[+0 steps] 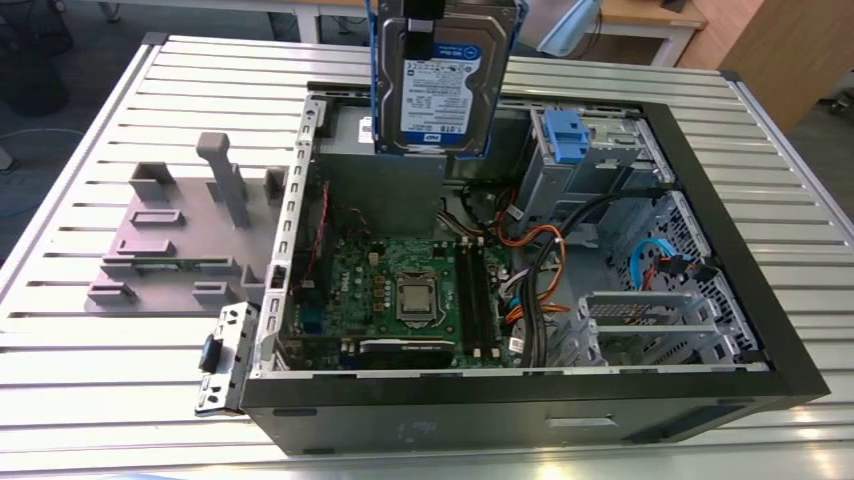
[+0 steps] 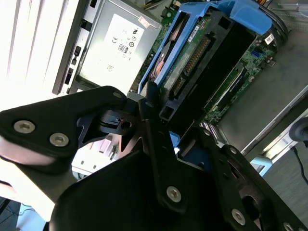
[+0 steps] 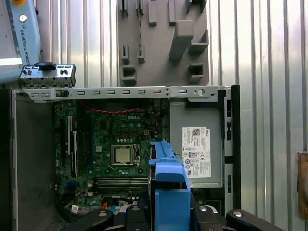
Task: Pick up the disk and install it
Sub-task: 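Pick up the disk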
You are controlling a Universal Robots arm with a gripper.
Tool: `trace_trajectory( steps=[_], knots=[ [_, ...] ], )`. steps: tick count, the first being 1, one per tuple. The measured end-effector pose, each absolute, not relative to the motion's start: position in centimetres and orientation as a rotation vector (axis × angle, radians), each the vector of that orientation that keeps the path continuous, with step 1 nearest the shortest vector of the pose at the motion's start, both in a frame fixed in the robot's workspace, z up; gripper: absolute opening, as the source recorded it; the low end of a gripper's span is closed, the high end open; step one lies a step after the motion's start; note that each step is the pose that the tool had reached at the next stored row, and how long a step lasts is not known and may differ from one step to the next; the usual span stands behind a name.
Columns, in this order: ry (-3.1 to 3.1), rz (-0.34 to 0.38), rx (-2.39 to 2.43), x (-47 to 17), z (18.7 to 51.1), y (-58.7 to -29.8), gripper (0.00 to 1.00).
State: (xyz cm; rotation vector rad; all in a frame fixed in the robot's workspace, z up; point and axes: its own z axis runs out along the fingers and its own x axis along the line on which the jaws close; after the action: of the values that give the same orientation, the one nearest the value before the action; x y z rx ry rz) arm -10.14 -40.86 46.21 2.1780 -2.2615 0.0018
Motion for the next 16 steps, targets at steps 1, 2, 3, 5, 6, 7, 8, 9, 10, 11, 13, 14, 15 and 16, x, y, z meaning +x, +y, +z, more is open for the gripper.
trace_trajectory(
  steps=[1, 2, 3, 5, 6, 7, 8, 9, 10, 11, 13, 14, 15, 16],
  knots=[
    [-2.261, 0.002, 2.178, -10.14, 46.21, -40.89, 0.36],
    [-2.261, 0.002, 2.178, -10.14, 46.21, -40.92, 0.36],
    [-2.261, 0.002, 2.178, -10.14, 46.21, -40.95, 0.36],
    [-2.261, 0.002, 2.178, -10.14, 46.21, -41.02, 0.36],
    [-2.261, 0.002, 2.178, -10.14, 46.21, -41.05, 0.36],
    [-2.261, 0.002, 2.178, -10.14, 46.21, -41.07, 0.36],
    [-2.261, 0.002, 2.178, -10.14, 46.21, -41.10, 0.36],
    [-2.261, 0.002, 2.178, -10.14, 46.21, -41.13, 0.36],
    [-2.261, 0.002, 2.178, -10.14, 46.21, -41.16, 0.36],
    [-2.261, 0.002, 2.178, -10.14, 46.21, -41.19, 0.36],
    [-2.261, 0.002, 2.178, -10.14, 46.21, -41.24, 0.36],
    [-2.261, 0.002, 2.178, -10.14, 46.21, -41.27, 0.36],
    [-2.261, 0.002, 2.178, -10.14, 46.21, -41.30, 0.36],
    [-2.261, 0.002, 2.178, -10.14, 46.21, -41.33, 0.36]
  ],
)
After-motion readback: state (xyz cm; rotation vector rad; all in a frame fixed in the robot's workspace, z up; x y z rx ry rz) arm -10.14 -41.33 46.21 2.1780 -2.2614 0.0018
